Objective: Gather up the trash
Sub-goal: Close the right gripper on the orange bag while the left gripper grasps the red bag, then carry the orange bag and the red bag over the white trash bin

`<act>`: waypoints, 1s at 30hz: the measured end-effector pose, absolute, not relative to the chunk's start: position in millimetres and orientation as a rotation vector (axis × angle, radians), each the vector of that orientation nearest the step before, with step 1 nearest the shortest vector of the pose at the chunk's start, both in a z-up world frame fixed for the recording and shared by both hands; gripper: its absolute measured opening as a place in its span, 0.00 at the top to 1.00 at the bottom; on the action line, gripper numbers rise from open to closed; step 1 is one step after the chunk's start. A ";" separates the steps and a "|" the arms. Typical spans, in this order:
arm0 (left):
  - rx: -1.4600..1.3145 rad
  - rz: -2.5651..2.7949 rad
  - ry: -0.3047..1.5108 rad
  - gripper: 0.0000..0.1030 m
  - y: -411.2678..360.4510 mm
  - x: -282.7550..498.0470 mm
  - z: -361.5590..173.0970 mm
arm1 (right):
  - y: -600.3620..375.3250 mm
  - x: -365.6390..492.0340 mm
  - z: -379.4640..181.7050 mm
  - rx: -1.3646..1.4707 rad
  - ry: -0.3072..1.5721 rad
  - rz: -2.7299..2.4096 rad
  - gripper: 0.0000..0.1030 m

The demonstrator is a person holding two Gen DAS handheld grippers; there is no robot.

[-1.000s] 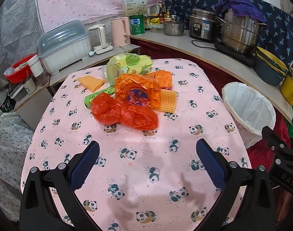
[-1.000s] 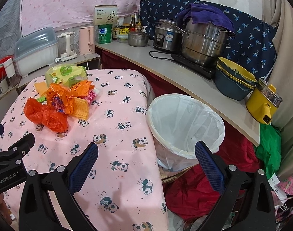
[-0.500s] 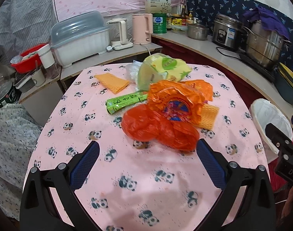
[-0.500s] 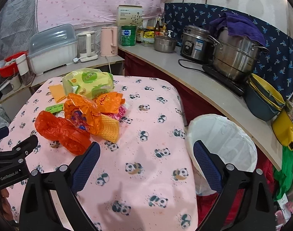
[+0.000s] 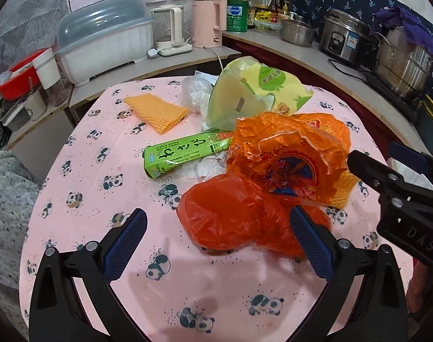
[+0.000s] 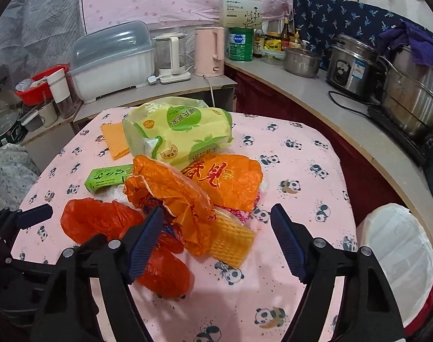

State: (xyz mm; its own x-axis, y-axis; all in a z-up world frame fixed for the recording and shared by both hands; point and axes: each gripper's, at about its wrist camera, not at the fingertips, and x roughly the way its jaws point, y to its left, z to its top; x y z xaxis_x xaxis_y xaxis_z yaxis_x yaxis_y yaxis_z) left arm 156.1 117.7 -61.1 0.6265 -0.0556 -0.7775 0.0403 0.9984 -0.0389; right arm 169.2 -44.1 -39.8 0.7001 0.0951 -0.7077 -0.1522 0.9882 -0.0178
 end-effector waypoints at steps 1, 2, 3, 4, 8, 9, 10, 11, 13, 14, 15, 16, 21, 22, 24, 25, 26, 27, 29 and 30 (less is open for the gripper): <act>-0.019 -0.056 0.895 0.08 118.3 159.4 -63.5 | -41.3 173.5 -43.0 -0.085 0.788 0.139 0.29; -0.022 -0.059 0.900 0.11 118.8 162.3 -65.8 | -40.6 178.2 -46.0 -0.090 0.796 0.141 0.29; -0.024 -0.064 0.907 0.13 119.2 165.5 -68.3 | -38.3 182.7 -49.4 -0.092 0.803 0.146 0.29; -0.026 -0.071 0.915 0.16 119.5 168.8 -71.3 | -37.1 186.8 -52.2 -0.092 0.810 0.150 0.31; -0.037 -0.096 0.947 0.28 120.3 178.1 -82.2 | -32.2 198.5 -63.4 -0.096 0.838 0.159 0.39; -0.043 -0.104 0.947 0.30 120.6 179.0 -83.0 | -31.2 200.4 -65.9 -0.097 0.846 0.164 0.45; -0.047 -0.107 0.944 0.31 120.4 179.2 -83.1 | -29.8 202.4 -68.9 -0.097 0.854 0.172 0.55; -0.049 -0.110 0.940 0.35 120.3 179.1 -82.8 | -29.1 203.2 -71.4 -0.094 0.862 0.182 0.60; -0.050 -0.121 0.941 0.41 120.0 179.3 -82.7 | -28.9 202.8 -74.6 -0.083 0.876 0.201 0.74; -0.052 -0.118 0.940 0.45 120.0 179.1 -82.5 | -29.2 201.4 -74.5 -0.074 0.874 0.208 0.75; -0.057 -0.116 0.938 0.46 120.4 178.4 -82.1 | -29.6 200.1 -73.5 -0.065 0.871 0.216 0.78; -0.063 -0.118 0.941 0.48 121.0 177.6 -81.9 | -30.9 198.0 -71.5 -0.056 0.864 0.221 0.79; -0.072 -0.130 0.938 0.60 120.2 170.3 -76.3 | -38.2 185.4 -53.9 -0.045 0.816 0.209 0.80; -0.071 -0.134 0.935 0.62 119.2 168.3 -74.1 | -41.2 182.1 -48.6 -0.040 0.803 0.201 0.80; -0.070 -0.139 0.926 0.64 117.1 163.2 -68.2 | -49.0 174.5 -37.5 -0.030 0.775 0.176 0.80; -0.070 -0.139 0.919 0.65 115.9 160.3 -64.5 | -53.7 170.1 -31.2 -0.026 0.760 0.160 0.80; -0.070 -0.144 0.909 0.65 114.5 156.8 -59.9 | -59.2 167.0 -26.2 -0.023 0.749 0.146 0.80; -0.069 -0.148 0.901 0.65 112.5 154.0 -55.6 | -65.0 161.8 -19.7 -0.020 0.733 0.126 0.81; -0.065 -0.163 0.880 0.67 108.0 147.6 -45.5 | -77.5 153.9 -8.9 -0.008 0.709 0.091 0.80; -0.062 -0.166 0.869 0.67 105.6 144.5 -40.6 | -85.3 149.4 -3.6 -0.001 0.698 0.070 0.80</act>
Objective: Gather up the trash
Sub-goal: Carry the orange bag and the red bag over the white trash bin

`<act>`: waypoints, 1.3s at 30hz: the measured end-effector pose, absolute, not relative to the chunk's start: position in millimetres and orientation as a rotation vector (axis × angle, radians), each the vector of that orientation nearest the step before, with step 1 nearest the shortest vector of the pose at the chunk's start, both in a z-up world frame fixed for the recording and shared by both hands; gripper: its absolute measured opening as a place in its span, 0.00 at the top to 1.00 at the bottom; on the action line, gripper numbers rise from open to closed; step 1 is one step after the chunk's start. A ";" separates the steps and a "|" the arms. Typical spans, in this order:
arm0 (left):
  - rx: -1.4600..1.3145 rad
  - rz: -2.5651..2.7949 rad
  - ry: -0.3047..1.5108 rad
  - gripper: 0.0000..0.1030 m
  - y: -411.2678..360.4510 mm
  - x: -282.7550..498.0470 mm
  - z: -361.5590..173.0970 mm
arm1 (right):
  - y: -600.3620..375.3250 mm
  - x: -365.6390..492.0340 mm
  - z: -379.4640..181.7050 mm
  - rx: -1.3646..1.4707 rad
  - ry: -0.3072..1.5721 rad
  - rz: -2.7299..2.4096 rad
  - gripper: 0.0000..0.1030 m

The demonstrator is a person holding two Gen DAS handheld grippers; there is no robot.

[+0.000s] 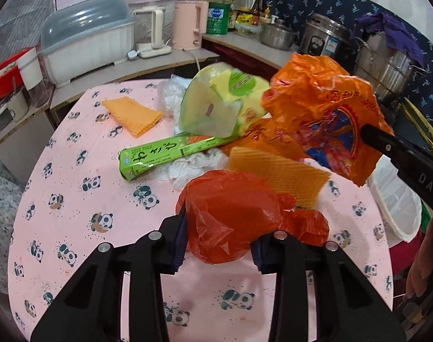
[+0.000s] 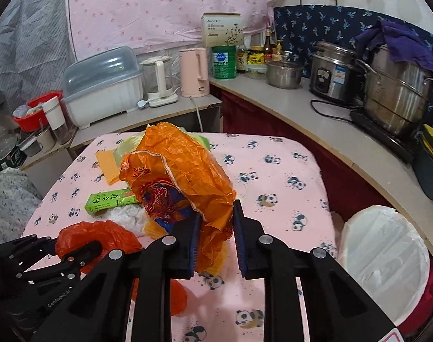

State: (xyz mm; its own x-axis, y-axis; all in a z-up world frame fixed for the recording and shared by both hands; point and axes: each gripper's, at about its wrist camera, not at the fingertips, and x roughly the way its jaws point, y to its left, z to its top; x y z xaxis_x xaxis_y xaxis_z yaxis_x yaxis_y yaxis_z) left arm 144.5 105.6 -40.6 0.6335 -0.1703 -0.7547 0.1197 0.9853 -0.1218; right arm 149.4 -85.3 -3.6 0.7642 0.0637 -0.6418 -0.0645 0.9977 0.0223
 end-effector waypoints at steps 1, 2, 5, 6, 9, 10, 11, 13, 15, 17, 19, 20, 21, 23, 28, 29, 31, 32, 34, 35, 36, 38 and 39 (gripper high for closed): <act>-0.061 -0.173 0.857 0.67 102.8 141.5 -35.2 | -92.1 145.9 0.9 0.004 0.688 0.052 0.80; -0.060 -0.182 0.846 0.67 99.7 138.5 -30.0 | -99.2 141.5 5.0 0.008 0.678 0.030 0.80; -0.050 -0.209 0.813 0.67 86.7 130.3 -13.7 | -123.5 127.9 15.0 0.031 0.661 -0.031 0.80; -0.046 -0.217 0.803 0.67 81.5 127.8 -9.0 | -133.1 122.3 18.0 0.040 0.654 -0.055 0.80; -0.032 -0.248 0.777 0.67 64.1 122.3 3.1 | -158.6 106.4 25.0 0.060 0.634 -0.120 0.80; -0.026 -0.261 0.768 0.67 57.1 120.9 6.9 | -169.0 100.1 26.8 0.069 0.628 -0.146 0.80; -0.021 -0.274 0.760 0.67 49.7 119.9 10.6 | -178.7 94.6 27.8 0.077 0.626 -0.168 0.80; -0.012 -0.300 0.745 0.67 34.3 117.4 17.4 | -199.1 83.9 29.3 0.095 0.622 -0.220 0.80; -0.003 -0.329 0.728 0.67 16.7 115.3 24.2 | -220.1 74.8 29.5 0.113 0.624 -0.271 0.81; 0.007 -0.359 0.714 0.67 -0.4 113.7 29.0 | -243.0 62.6 27.3 0.139 0.626 -0.328 0.80; 0.020 -0.392 0.700 0.67 -20.2 112.5 34.0 | -263.1 51.5 25.2 0.163 0.629 -0.373 0.80; 0.028 -0.410 0.695 0.67 -31.2 112.3 35.8 | -273.7 45.2 23.3 0.177 0.631 -0.401 0.80; 0.032 -0.427 0.689 0.67 -41.0 111.1 37.2 | -281.3 41.7 22.2 0.186 0.633 -0.419 0.80; 0.043 -0.456 0.682 0.67 -62.1 111.6 38.4 | -300.3 33.9 18.6 0.211 0.637 -0.464 0.80; 0.084 -0.514 0.676 0.67 -114.1 115.6 35.0 | -330.6 16.7 8.6 0.234 0.648 -0.556 0.80; 0.091 -0.525 0.681 0.67 -122.8 118.7 32.6 | -335.6 13.5 7.0 0.233 0.650 -0.567 0.80; 0.102 -0.547 0.692 0.67 -140.9 122.0 27.1 | -344.1 10.5 2.6 0.237 0.656 -0.588 0.80; 0.109 -0.553 0.699 0.67 -149.4 124.0 24.2 | -348.0 8.7 0.4 0.244 0.660 -0.595 0.80; 0.119 -0.568 0.708 0.67 -165.7 127.3 18.0 | -355.5 5.9 -5.1 0.256 0.668 -0.610 0.80; 0.125 -0.572 0.714 0.67 -173.0 129.4 14.5 | -356.0 5.6 -6.6 0.260 0.673 -0.615 0.80; 0.131 -0.578 0.720 0.67 -180.0 132.1 11.6 | -359.0 5.1 -9.0 0.266 0.678 -0.619 0.80; 0.130 -0.592 0.736 0.67 -191.7 136.6 6.1 | -363.3 6.4 -13.7 0.271 0.688 -0.626 0.80; 0.129 -0.601 0.744 0.67 -194.9 138.5 2.2 | -364.6 6.5 -16.3 0.272 0.693 -0.631 0.80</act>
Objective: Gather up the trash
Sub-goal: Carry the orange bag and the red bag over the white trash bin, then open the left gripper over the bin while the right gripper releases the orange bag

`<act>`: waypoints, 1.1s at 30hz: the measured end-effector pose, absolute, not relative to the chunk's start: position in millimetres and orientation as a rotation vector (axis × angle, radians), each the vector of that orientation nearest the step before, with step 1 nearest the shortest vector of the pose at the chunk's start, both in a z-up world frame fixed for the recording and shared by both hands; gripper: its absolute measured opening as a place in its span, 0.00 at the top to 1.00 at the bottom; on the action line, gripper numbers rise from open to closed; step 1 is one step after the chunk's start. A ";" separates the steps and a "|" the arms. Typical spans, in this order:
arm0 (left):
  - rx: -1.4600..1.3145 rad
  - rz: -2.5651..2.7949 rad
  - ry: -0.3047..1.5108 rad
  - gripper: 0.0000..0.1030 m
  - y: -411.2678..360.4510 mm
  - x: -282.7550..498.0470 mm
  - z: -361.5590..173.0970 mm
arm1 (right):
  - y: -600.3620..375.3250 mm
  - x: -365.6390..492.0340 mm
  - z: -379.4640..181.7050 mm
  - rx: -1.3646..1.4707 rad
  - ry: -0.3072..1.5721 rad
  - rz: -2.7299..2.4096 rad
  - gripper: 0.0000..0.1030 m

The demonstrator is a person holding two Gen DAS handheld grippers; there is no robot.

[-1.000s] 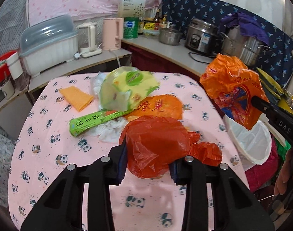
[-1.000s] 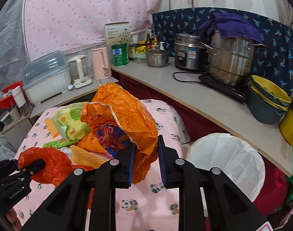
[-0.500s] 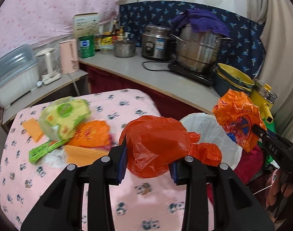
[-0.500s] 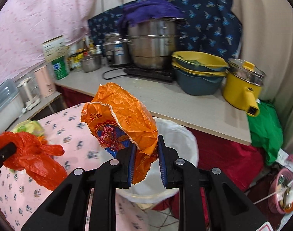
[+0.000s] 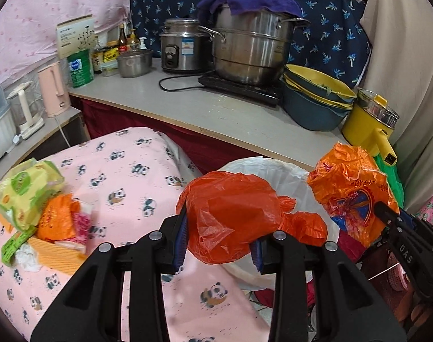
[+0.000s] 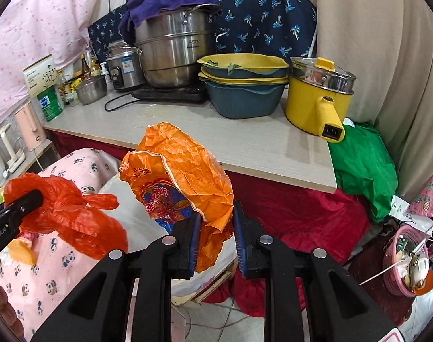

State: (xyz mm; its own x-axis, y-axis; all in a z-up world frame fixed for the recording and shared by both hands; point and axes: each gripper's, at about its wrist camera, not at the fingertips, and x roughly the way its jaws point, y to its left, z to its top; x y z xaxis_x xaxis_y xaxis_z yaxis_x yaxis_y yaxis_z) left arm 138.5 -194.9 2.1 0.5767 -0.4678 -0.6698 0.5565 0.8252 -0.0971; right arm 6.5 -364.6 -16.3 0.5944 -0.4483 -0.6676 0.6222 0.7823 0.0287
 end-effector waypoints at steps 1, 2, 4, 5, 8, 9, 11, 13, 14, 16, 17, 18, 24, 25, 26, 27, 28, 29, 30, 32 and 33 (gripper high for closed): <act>0.130 -0.608 0.753 0.66 -199.0 140.6 -1.2 | -366.5 7.3 -17.9 0.275 0.697 -0.633 0.80; 0.132 -0.618 0.756 0.66 -202.8 142.1 -3.6 | -368.8 8.6 -19.7 0.279 0.700 -0.633 0.80; 0.146 -0.623 0.754 0.64 -211.8 144.2 -8.4 | -371.1 9.8 -23.0 0.283 0.706 -0.635 0.80; 0.151 -0.627 0.751 0.64 -216.0 144.9 -10.4 | -373.3 10.8 -24.1 0.284 0.707 -0.636 0.80; 0.165 -0.628 0.748 0.60 -222.6 145.9 -14.6 | -376.0 13.6 -26.7 0.289 0.712 -0.639 0.80; 0.165 -0.630 0.752 0.58 -224.5 146.6 -15.4 | -376.4 14.5 -27.4 0.290 0.713 -0.639 0.79; 0.164 -0.627 0.748 0.50 -225.0 146.1 -15.9 | -375.8 17.1 -27.5 0.291 0.714 -0.636 0.79; 0.160 -0.620 0.732 0.39 -222.5 145.0 -14.2 | -375.0 19.1 -27.3 0.290 0.711 -0.633 0.78; 0.157 -0.616 0.722 0.34 -220.8 144.0 -12.7 | -374.5 20.5 -27.2 0.289 0.711 -0.632 0.78; 0.159 -0.606 0.705 0.32 -218.2 143.0 -9.4 | -374.2 23.8 -26.7 0.287 0.708 -0.630 0.76; 0.162 -0.604 0.704 0.32 -217.1 143.2 -8.4 | -373.9 24.6 -26.5 0.287 0.707 -0.629 0.76; 0.164 -0.599 0.704 0.32 -215.2 143.7 -7.8 | -373.2 25.5 -26.4 0.288 0.705 -0.627 0.76; 0.145 -0.561 0.710 0.32 -197.2 148.4 -6.1 | -367.9 35.0 -24.5 0.285 0.697 -0.611 0.66; 0.141 -0.553 0.710 0.32 -194.3 149.1 -5.5 | -366.3 36.7 -24.4 0.282 0.698 -0.607 0.63; 0.137 -0.545 0.711 0.32 -191.0 149.8 -5.3 | -365.1 37.8 -23.9 0.280 0.697 -0.604 0.62; 0.136 -0.536 0.709 0.32 -187.6 150.4 -4.9 | -363.9 39.0 -23.4 0.279 0.696 -0.602 0.60; 0.135 -0.528 0.707 0.32 -184.4 150.9 -4.3 | -362.1 40.0 -22.5 0.278 0.693 -0.598 0.60; 0.132 -0.518 0.706 0.31 -180.2 151.6 -3.5 | -361.0 40.9 -21.5 0.278 0.691 -0.595 0.60; 0.128 -0.511 0.705 0.31 -177.1 152.1 -2.9 | -359.2 41.8 -20.1 0.278 0.690 -0.591 0.59; 0.116 -0.493 0.702 0.31 -167.9 153.7 -1.5 | -354.8 43.0 -17.2 0.275 0.685 -0.583 0.58; 0.111 -0.485 0.702 0.31 -163.8 154.3 -0.9 | -352.8 43.6 -15.9 0.272 0.682 -0.579 0.57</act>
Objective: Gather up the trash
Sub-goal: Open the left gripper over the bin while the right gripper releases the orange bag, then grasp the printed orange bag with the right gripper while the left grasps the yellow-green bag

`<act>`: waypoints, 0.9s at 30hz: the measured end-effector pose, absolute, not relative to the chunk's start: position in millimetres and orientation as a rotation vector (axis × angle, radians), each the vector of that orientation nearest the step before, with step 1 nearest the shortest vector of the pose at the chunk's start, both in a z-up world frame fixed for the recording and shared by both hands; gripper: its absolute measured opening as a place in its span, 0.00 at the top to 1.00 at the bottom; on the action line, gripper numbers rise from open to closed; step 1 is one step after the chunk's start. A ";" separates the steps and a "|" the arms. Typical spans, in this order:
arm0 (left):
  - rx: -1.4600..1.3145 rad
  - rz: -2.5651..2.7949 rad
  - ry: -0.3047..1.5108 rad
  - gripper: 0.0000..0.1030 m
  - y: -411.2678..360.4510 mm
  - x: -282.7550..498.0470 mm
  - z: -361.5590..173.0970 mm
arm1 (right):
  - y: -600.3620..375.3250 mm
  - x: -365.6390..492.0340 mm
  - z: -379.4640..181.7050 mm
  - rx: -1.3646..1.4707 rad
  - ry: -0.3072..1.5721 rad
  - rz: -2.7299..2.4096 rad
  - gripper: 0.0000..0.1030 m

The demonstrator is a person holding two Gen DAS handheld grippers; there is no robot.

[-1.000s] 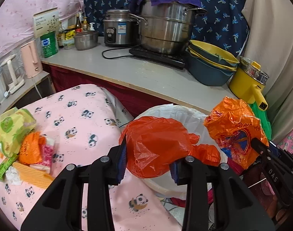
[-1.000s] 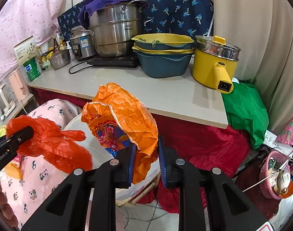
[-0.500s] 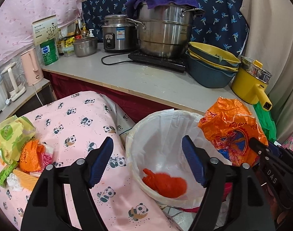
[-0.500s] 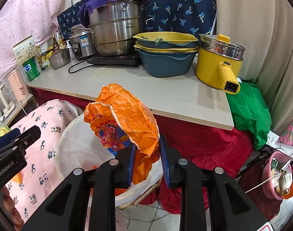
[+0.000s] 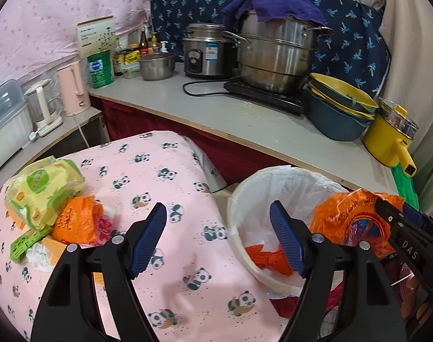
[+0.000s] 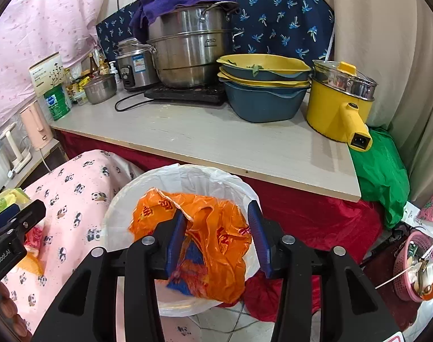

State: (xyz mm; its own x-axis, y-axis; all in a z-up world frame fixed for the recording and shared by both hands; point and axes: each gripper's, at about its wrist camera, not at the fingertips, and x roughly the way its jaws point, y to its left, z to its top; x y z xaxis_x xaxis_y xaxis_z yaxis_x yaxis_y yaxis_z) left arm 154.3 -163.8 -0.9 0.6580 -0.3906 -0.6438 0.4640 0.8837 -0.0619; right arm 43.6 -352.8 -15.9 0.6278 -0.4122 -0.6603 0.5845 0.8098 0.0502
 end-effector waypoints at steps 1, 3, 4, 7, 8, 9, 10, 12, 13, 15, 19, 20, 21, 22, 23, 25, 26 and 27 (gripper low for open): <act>0.106 -0.477 0.703 0.31 -159.0 155.2 -0.5 | -349.5 44.8 -13.9 0.265 0.678 -0.574 0.54; 0.095 -0.459 0.708 0.31 -150.0 157.3 -0.1 | -344.2 48.2 -10.9 0.244 0.672 -0.571 0.50; 0.089 -0.451 0.710 0.31 -145.1 158.4 0.0 | -343.0 50.5 -10.3 0.235 0.670 -0.573 0.49; 0.073 -0.430 0.712 0.31 -131.0 160.1 0.4 | -343.8 56.5 -9.3 0.231 0.667 -0.578 0.49; 0.070 -0.424 0.710 0.31 -126.8 160.0 0.6 | -344.4 58.2 -9.2 0.232 0.665 -0.582 0.49; 0.068 -0.418 0.708 0.31 -122.0 159.8 0.8 | -344.9 59.6 -9.3 0.231 0.664 -0.585 0.47; 0.067 -0.414 0.707 0.31 -118.2 159.5 0.6 | -345.4 62.0 -9.9 0.228 0.663 -0.590 0.44; 0.067 -0.400 0.712 0.29 -110.8 160.4 -0.6 | -346.3 65.7 -10.6 0.221 0.670 -0.596 0.43; 0.064 -0.395 0.713 0.27 -107.2 160.6 -1.2 | -345.9 66.8 -10.3 0.222 0.672 -0.595 0.43; 0.058 -0.379 0.711 0.27 -99.0 161.0 -1.8 | -343.5 67.0 -8.5 0.228 0.669 -0.587 0.43; 0.041 -0.348 0.716 0.26 -84.2 164.0 -2.8 | -331.3 69.9 -5.3 0.218 0.669 -0.559 0.42; 0.037 -0.341 0.717 0.25 -80.5 164.7 -2.8 | -326.5 71.2 -4.6 0.212 0.669 -0.550 0.41; 0.031 -0.333 0.717 0.24 -76.0 165.6 -2.6 | -322.6 72.4 -4.4 0.208 0.669 -0.542 0.40; 0.027 -0.325 0.717 0.23 -71.6 165.9 -2.6 | -317.2 73.8 -4.2 0.205 0.670 -0.530 0.40; 0.022 -0.313 0.714 0.22 -66.6 166.5 -2.4 | -312.4 75.4 -4.3 0.201 0.672 -0.518 0.40; 0.018 -0.295 0.712 0.21 -57.8 167.3 -2.7 | -300.6 79.0 -4.2 0.193 0.676 -0.492 0.40; 0.015 -0.284 0.711 0.20 -52.0 168.1 -2.8 | -295.8 80.7 -3.9 0.192 0.677 -0.480 0.40; 0.011 -0.275 0.712 0.20 -46.9 169.1 -2.9 | -290.7 82.4 -4.0 0.193 0.678 -0.465 0.40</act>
